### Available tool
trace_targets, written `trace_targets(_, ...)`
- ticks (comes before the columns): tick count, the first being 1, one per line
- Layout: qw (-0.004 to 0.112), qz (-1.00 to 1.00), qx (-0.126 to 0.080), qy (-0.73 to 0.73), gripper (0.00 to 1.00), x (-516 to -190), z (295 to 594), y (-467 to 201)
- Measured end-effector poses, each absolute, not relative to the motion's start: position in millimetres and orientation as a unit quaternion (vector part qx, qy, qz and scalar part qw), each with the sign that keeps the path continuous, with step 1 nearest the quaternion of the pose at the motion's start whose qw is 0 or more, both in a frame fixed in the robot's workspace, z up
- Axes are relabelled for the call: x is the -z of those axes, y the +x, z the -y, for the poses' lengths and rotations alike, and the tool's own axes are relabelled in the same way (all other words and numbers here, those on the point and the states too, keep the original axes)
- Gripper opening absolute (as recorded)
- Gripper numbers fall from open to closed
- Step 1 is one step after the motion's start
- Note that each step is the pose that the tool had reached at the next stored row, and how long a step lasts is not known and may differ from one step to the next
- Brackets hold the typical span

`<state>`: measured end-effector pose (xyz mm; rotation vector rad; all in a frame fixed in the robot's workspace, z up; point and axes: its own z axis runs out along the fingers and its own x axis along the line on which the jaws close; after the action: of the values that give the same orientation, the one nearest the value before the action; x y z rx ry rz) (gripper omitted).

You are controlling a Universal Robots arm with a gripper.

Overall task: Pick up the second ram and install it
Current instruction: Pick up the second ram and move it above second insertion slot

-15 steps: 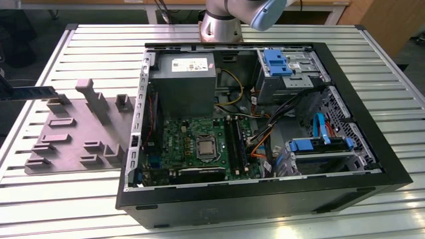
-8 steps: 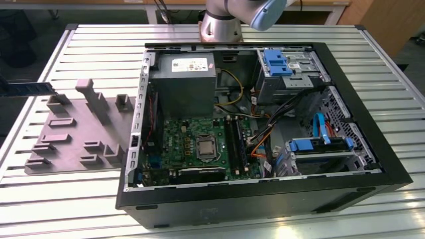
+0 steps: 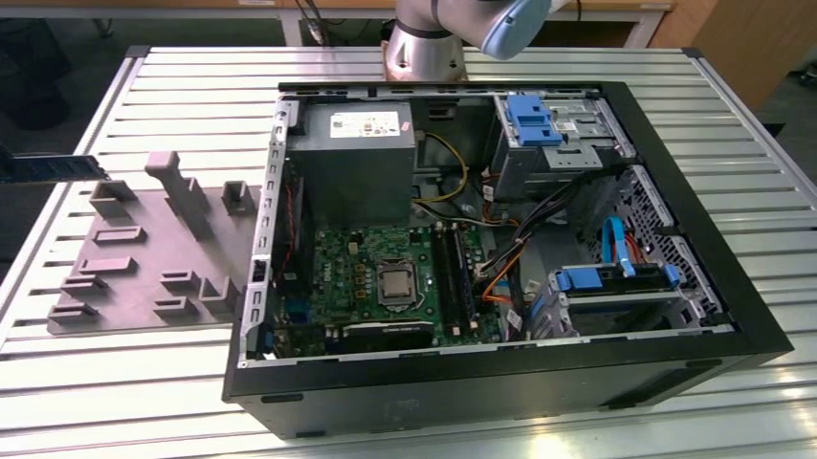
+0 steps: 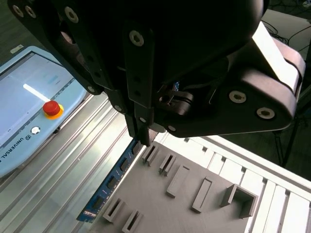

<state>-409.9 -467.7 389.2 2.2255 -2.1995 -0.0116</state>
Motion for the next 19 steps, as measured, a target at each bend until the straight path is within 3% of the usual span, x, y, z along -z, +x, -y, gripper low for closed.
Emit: trace_targets(19, 0.006, 0.703, 0.004, 0.711, 0.14, -389.3, 467.7, -401.5)
